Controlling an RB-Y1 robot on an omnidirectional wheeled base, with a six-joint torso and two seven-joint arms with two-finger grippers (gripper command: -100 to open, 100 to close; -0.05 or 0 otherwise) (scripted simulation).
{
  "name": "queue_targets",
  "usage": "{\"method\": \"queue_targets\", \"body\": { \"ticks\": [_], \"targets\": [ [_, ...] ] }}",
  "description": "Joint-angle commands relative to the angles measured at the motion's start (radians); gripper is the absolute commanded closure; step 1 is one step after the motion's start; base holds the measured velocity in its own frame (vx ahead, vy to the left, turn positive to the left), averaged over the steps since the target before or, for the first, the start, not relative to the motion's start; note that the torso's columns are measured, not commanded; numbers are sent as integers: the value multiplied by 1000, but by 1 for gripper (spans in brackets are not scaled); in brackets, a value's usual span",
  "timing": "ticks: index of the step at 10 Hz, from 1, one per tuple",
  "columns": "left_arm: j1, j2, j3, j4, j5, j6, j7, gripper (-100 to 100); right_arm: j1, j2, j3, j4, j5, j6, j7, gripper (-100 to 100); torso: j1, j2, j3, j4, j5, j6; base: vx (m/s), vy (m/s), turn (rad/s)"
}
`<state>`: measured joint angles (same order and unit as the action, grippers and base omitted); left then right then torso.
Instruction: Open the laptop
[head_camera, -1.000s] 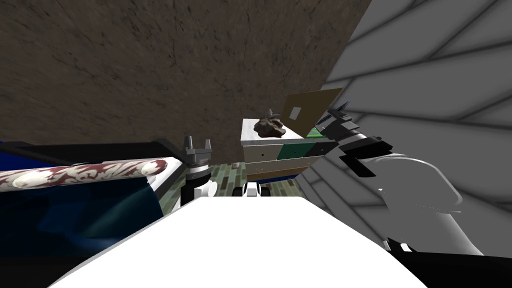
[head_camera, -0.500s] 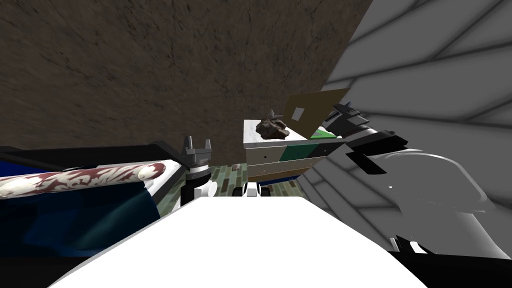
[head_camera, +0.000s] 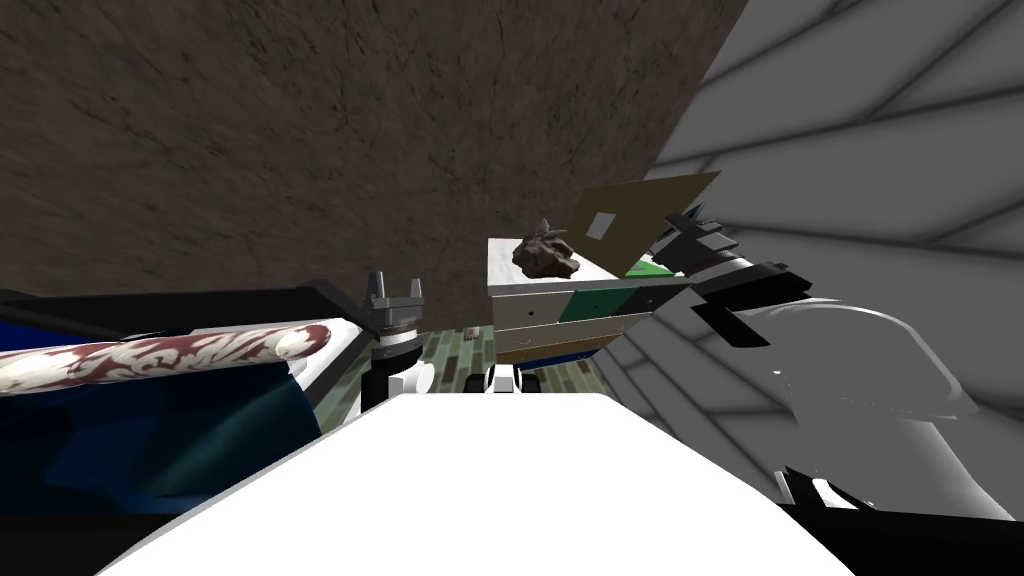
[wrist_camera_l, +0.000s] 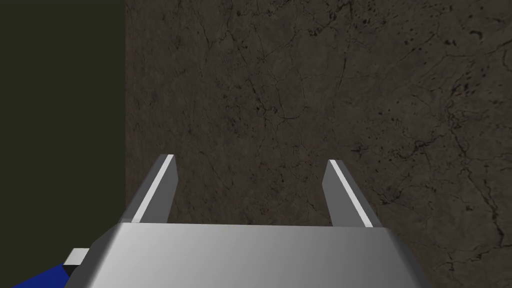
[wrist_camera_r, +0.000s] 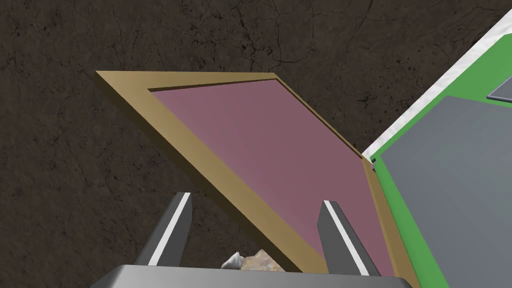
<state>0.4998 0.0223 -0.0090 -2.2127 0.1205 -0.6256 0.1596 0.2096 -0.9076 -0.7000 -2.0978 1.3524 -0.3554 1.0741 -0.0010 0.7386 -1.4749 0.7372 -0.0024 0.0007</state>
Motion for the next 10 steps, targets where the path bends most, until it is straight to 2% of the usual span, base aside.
{"method": "queue_targets", "body": {
  "ticks": [1, 7, 8, 9, 10],
  "targets": [
    [0, 0, 0, 0, 0, 0, 0, 0, -5, -15, -3, 47, -39, 3, -58, 100, 1, -1, -1, 0, 1, -1, 4, 28, -36],
    [0, 0, 0, 0, 0, 0, 0, 0, -37, -55, -10, 183, -148, 6, -181, 100, 2, 1, 0, 2, 3, -1, 3, 28, -38],
    [0, 0, 0, 0, 0, 0, 0, 0, -33, -47, -11, 168, -137, 1, -161, 100, 2, 2, 1, 2, 3, 0, -1, 8, -12],
    [0, 0, 0, 0, 0, 0, 0, 0, -38, -58, -2, 218, -173, 3, -204, 100, 2, 2, 1, 3, 4, -1, -1, 8, -23],
    [0, 0, 0, 0, 0, 0, 0, 0, -38, -58, -2, 218, -173, 3, -204, 100, 1, 2, 1, 2, 3, 0, -2, 18, -25]
  ]
}}
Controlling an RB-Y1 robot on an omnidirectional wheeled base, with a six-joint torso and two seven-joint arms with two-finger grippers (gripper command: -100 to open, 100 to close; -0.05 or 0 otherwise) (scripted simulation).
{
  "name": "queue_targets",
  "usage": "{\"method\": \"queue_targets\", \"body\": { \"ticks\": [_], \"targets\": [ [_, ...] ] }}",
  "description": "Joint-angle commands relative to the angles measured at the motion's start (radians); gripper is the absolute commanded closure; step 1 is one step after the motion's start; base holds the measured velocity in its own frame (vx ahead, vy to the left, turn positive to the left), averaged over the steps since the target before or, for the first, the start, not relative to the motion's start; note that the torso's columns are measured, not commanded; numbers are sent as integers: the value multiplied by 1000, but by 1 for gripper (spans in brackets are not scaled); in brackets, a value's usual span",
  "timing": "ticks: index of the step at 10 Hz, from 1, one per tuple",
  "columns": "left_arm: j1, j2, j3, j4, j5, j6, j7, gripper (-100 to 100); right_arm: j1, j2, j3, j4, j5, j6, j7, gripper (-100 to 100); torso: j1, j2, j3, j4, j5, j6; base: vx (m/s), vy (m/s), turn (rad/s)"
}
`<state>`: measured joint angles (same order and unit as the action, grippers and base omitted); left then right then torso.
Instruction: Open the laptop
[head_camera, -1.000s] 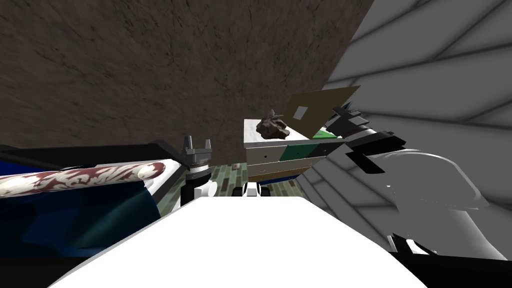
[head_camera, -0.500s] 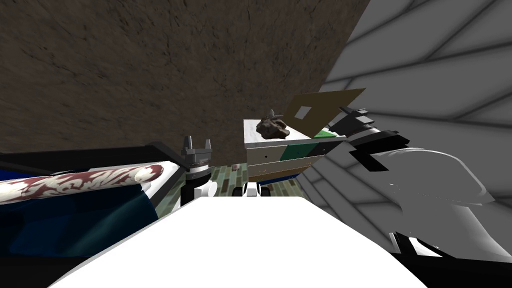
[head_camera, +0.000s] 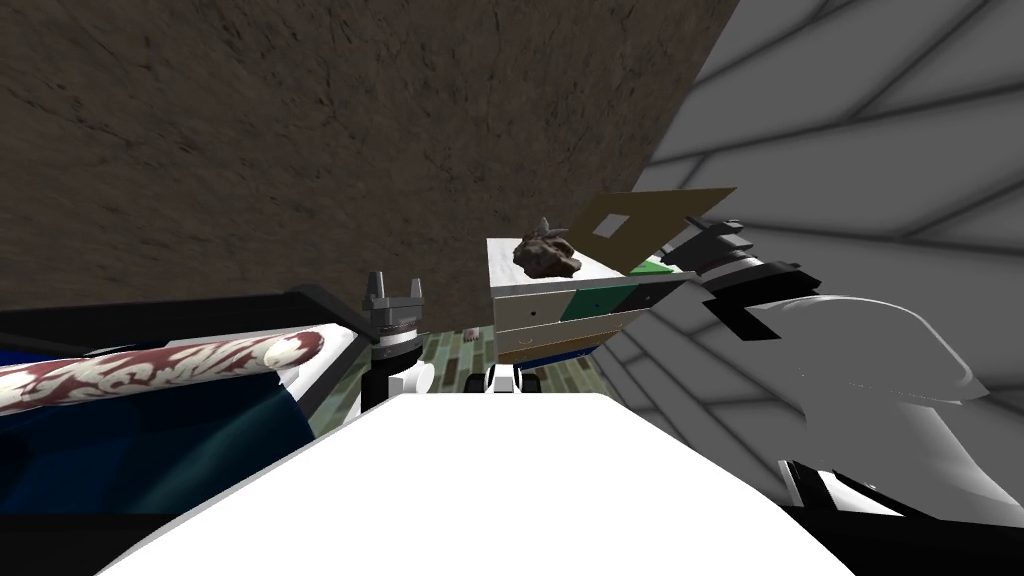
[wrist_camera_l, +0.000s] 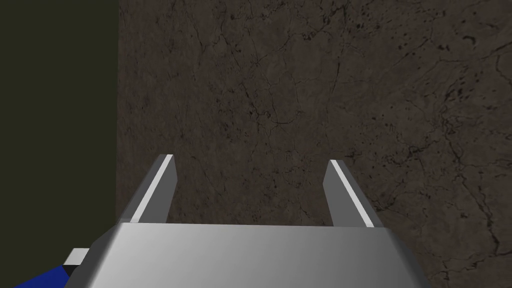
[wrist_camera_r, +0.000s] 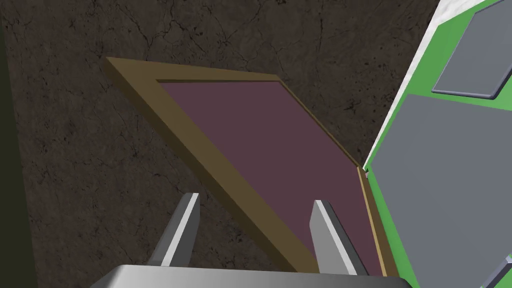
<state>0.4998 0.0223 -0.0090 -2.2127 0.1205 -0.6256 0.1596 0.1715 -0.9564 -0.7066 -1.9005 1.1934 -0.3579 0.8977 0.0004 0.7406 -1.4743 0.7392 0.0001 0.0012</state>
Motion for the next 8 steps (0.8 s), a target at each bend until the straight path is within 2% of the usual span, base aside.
{"method": "queue_targets", "body": {
  "ticks": [1, 8],
  "targets": [
    [0, 0, 0, 0, 0, 0, 0, 0, -3, -14, 9, 44, -31, 6, -47, 100, 0, 0, 0, 0, 0, 0, -1, 16, -21],
    [0, 0, 0, 0, 0, 0, 0, 0, -23, -53, 37, 206, -150, 11, -185, 100, 1, 0, 0, 1, 2, -1, -1, 23, -19]
  ]
}}
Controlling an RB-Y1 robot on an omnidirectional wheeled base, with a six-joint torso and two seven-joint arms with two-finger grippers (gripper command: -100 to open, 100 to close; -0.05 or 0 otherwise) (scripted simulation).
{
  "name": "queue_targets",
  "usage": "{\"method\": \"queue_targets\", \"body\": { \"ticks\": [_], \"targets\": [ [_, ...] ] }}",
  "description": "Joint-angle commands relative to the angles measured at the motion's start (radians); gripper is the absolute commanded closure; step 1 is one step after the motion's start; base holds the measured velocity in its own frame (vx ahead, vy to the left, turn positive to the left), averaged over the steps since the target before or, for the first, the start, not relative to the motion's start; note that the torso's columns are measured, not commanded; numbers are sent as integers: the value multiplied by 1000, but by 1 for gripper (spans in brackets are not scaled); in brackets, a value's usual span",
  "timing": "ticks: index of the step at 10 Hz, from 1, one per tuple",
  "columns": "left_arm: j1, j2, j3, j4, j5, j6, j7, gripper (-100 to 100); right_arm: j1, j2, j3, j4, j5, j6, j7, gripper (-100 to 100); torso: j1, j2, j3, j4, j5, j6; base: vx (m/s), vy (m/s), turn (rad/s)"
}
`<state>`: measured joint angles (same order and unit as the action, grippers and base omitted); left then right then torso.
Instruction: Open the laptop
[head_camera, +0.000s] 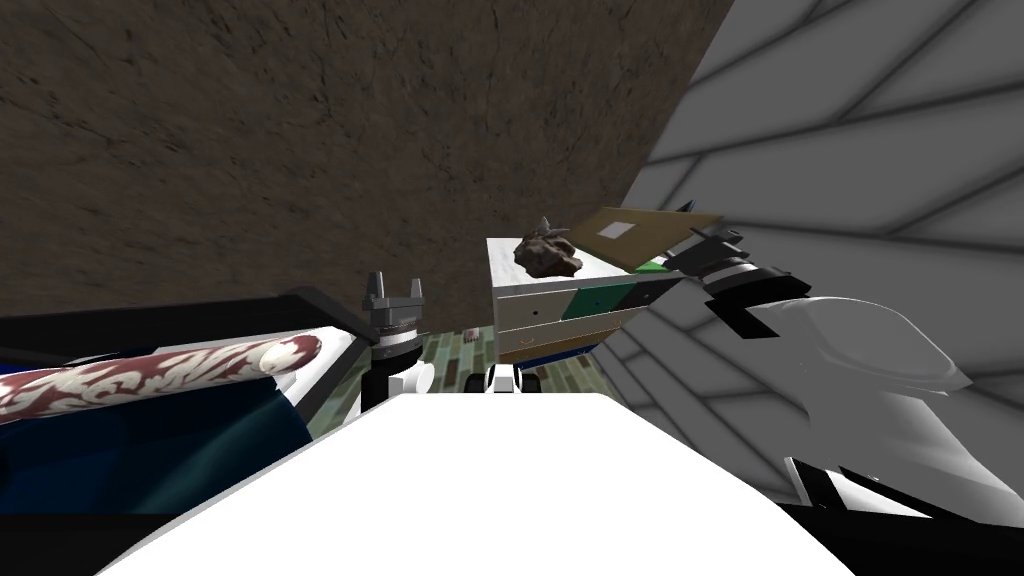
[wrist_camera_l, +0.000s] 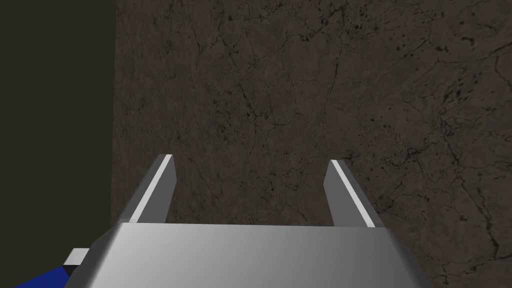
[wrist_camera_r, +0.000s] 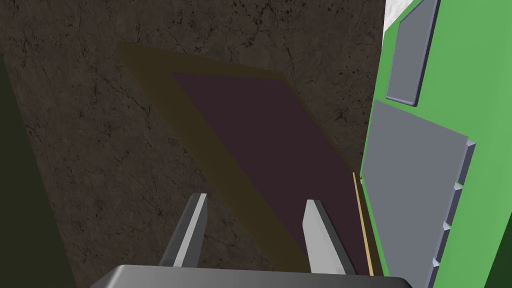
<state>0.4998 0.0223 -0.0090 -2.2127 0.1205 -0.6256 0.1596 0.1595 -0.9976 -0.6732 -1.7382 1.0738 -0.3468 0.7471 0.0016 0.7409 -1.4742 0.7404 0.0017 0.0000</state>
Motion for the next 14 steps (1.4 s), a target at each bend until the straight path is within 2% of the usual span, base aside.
{"method": "queue_targets", "body": {
  "ticks": [1, 2, 5, 6, 10, 12, 13, 14],
  "targets": [
    [0, 0, 0, 0, 0, 0, 0, 0, -7, -7, 4, 28, -18, -2, -19, 100, 0, 0, 0, 0, 0, 0, -1, 13, -8],
    [0, 0, 0, 0, 0, 0, 0, 0, -8, -19, 20, 76, -54, -2, -65, 100, 0, 0, 0, 0, 1, 0, 0, 12, -5],
    [0, 0, 0, 0, 0, 0, 0, 0, -11, -38, 42, 141, -104, 0, -129, 100, -1, -1, -1, -1, -1, 0, 0, 29, -4],
    [0, 0, 0, 0, 0, 0, 0, 0, -4, -65, 31, 133, -100, -4, -135, -100, 0, -2, -1, -1, 0, 0, -2, 19, -43],
    [0, 0, 0, 0, 0, 0, 0, 0, 5, -157, 7, 156, -124, -17, -202, -100, 1, 0, -1, 0, 1, 0, -2, 18, -53],
    [0, 0, 0, 0, 0, 0, 0, 0, 8, -187, 0, 163, -132, -21, -224, -100, 1, 0, 0, 1, 0, 0, -2, 16, -45],
    [0, 0, 0, 0, 0, 0, 0, 0, 9, -173, 1, 166, -130, -30, -209, -100, 0, 0, 0, 1, 0, -1, 0, 0, 0],
    [0, 0, 0, 0, 0, 0, 0, 0, 10, -174, 1, 166, -130, -30, -212, 0, -1, -1, 0, 0, 0, 0, 0, 0, 0]
  ]
}}
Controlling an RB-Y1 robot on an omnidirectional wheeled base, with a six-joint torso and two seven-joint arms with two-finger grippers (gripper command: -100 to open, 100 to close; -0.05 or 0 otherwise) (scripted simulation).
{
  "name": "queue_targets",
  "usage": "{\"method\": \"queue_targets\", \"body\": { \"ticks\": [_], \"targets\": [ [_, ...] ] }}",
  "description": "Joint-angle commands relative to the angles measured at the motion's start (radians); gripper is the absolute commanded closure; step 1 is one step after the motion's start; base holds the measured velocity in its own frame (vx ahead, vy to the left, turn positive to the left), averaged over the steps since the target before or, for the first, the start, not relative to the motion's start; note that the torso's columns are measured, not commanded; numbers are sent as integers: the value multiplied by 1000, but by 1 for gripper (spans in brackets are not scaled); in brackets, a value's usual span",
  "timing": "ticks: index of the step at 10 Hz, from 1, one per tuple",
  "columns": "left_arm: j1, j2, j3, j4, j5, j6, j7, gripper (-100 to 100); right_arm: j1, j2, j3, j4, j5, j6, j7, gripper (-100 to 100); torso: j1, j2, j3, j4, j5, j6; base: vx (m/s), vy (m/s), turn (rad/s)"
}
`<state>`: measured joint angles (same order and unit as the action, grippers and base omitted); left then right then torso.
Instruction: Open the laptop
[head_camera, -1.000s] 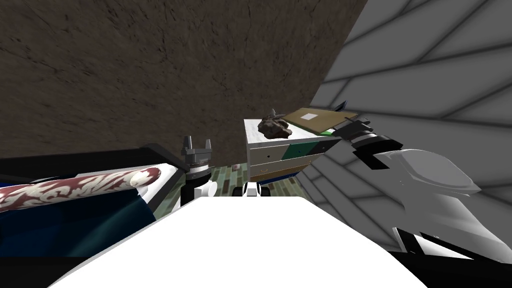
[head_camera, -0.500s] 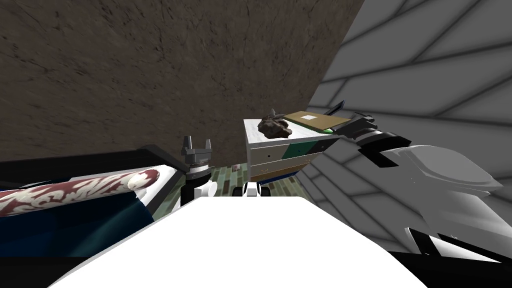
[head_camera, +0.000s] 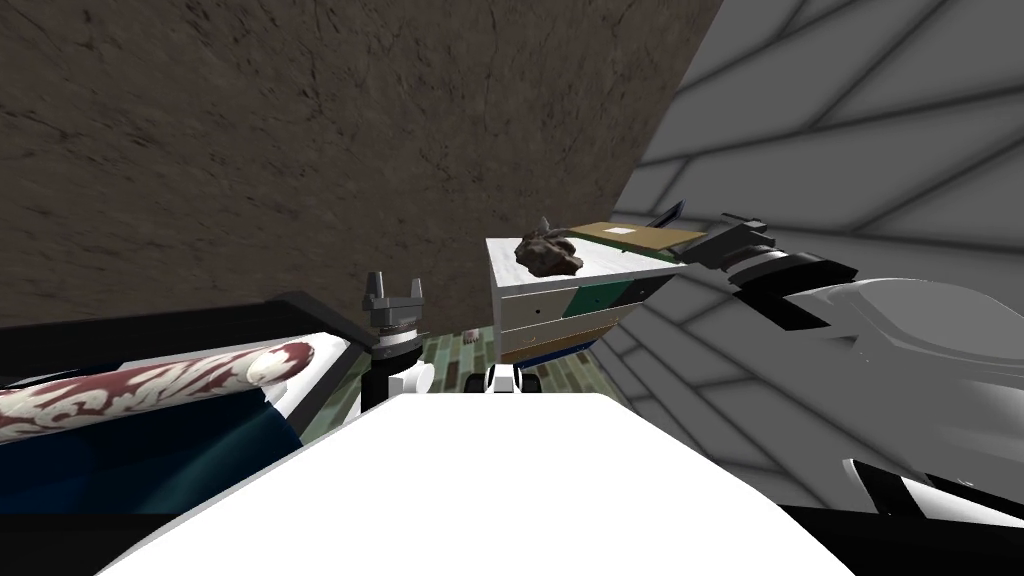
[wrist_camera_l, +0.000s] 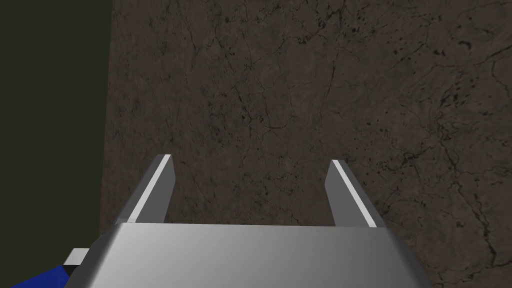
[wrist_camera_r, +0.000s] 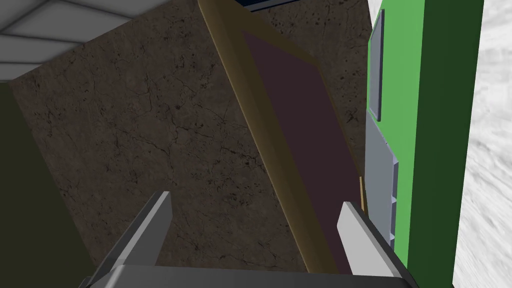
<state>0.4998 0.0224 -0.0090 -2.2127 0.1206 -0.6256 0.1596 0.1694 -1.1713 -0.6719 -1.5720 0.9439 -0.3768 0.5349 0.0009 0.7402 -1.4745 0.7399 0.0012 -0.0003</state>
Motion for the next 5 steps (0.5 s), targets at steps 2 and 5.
{"method": "queue_targets", "body": {
  "ticks": [2, 5],
  "targets": [
    [0, 0, 0, 0, 0, 0, 0, 0, 2, 2, 3, 1, 1, -2, 0, 0, 1, -1, -1, 0, 1, 0, 0, 0, 0],
    [0, 0, 0, 0, 0, 0, 0, 0, 2, 2, 3, 1, 1, -2, 1, 0, -1, -2, -1, -2, -1, 0, 0, 0, 0]
  ]
}}
